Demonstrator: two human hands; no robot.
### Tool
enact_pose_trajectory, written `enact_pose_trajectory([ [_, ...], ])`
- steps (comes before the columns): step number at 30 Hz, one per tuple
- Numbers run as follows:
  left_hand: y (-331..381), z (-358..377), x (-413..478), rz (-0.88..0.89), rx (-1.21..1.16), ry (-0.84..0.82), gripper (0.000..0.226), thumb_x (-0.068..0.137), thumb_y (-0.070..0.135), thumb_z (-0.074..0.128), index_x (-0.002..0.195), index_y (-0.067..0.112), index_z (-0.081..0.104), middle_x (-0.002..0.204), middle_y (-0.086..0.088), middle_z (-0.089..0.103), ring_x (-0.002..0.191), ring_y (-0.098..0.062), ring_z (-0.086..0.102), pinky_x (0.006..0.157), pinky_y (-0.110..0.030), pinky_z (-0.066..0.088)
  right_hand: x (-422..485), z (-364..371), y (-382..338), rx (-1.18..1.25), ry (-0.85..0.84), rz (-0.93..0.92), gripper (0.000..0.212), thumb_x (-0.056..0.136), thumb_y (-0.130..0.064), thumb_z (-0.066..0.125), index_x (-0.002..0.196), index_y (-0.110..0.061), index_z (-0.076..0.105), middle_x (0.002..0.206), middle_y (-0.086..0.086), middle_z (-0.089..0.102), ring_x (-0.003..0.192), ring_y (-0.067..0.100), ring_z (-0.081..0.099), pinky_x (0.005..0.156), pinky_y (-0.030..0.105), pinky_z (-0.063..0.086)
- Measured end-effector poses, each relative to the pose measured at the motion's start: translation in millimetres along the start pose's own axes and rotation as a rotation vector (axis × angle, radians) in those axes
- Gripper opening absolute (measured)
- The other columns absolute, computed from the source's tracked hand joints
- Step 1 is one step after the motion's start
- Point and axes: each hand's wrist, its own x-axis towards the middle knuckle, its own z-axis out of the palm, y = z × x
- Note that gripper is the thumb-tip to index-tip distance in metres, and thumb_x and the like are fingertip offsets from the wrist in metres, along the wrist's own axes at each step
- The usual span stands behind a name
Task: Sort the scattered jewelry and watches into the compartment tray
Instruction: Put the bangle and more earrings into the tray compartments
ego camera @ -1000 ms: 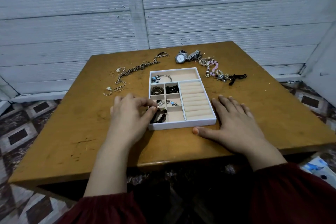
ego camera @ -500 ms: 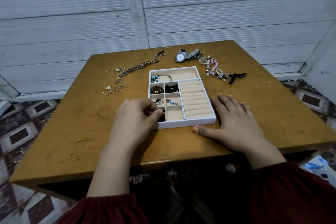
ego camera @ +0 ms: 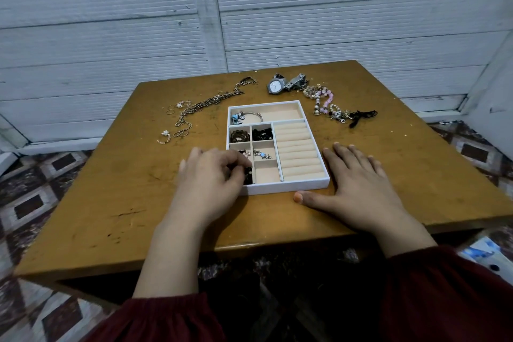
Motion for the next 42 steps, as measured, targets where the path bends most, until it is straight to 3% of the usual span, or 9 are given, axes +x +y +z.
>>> enact_pose_trajectory([
  [5,-1.5,0.1,0.1,-0.017,0.150,0.001,0.011,0.084,0.045,0.060,0.086,0.036,0.067,0.096,0.012,0.064,0.090,-0.017,0.036,0.075,-0.033,0.027,1.1,1.4,1.0,-0.003,-0.002,-0.002,0.135,0.037,-0.102,0.003,0.152,-0.031,0.009,0.160,-0.007,0.003,0.147,0.015,-0.002,0.119,0.043,0.002],
  [12,3.5,-0.1,-0.2,-0.024,0.179,-0.006,0.018,0.085,0.052,0.057,0.090,0.037,0.066,0.090,0.014,0.061,0.098,-0.016,0.037,0.074,-0.033,0.021,-0.1,0.6,0.2,0.017,0.013,-0.008,0.138,0.034,-0.103,0.005,0.151,-0.031,0.011,0.160,-0.007,0.004,0.147,0.015,-0.001,0.119,0.043,0.003],
  [19,2.4,1.8,1.6,-0.060,0.118,0.006,0.013,0.087,0.050,0.058,0.091,0.041,0.066,0.092,0.016,0.060,0.094,-0.010,0.029,0.073,-0.033,0.016,0.8,-2.3,2.6,0.153,0.046,-0.009,0.122,0.048,-0.093,0.043,0.150,-0.034,0.012,0.160,-0.005,0.010,0.147,0.016,0.007,0.117,0.043,0.005],
  [22,2.8,2.9,2.4,-0.060,0.124,-0.008,0.015,0.086,0.048,0.059,0.090,0.037,0.068,0.085,0.018,0.055,0.094,-0.011,0.027,0.075,-0.033,0.018,1.7,-7.8,2.4,0.255,0.051,-0.019,0.121,0.046,-0.091,0.042,0.150,-0.038,0.012,0.159,-0.007,0.011,0.147,0.016,0.008,0.117,0.044,0.006],
  [25,3.7,4.3,4.1,-0.050,0.166,-0.017,0.016,0.086,0.048,0.058,0.090,0.036,0.069,0.090,0.014,0.056,0.093,-0.013,0.025,0.075,-0.033,0.018,3.5,-15.2,-7.5,0.359,0.114,-0.062,0.106,0.055,-0.084,0.043,0.148,-0.039,0.021,0.158,-0.009,0.017,0.145,0.014,0.014,0.116,0.044,0.011],
  [29,2.3,3.0,6.6,-0.063,0.153,-0.016,0.011,0.083,0.046,0.061,0.088,0.037,0.067,0.094,0.009,0.051,0.098,-0.017,0.032,0.075,-0.032,0.019,9.1,-24.4,-33.2,0.414,0.214,-0.162,0.069,0.071,-0.063,0.046,0.133,-0.034,0.048,0.149,-0.006,0.033,0.139,0.015,0.026,0.114,0.043,0.017],
  [34,-11.1,-0.7,11.8,-0.104,0.101,0.077,0.013,0.087,0.040,0.058,0.097,0.037,0.065,0.097,0.009,0.047,0.105,-0.021,0.038,0.076,-0.032,0.022,22.9,-27.3,-55.8,0.180,0.196,-0.215,0.028,0.088,-0.045,0.054,0.114,-0.037,0.063,0.145,-0.008,0.039,0.140,0.017,0.021,0.113,0.039,0.011],
  [42,-12.4,2.7,20.7,-0.100,0.147,0.028,0.015,0.088,0.045,0.056,0.094,0.036,0.067,0.096,0.010,0.039,0.101,-0.016,0.031,0.078,-0.031,0.021,39.1,-35.2,-75.7,0.035,0.101,-0.187,0.018,0.080,-0.045,0.066,0.098,-0.040,0.068,0.143,-0.012,0.042,0.142,0.022,0.016,0.114,0.041,0.007],
])
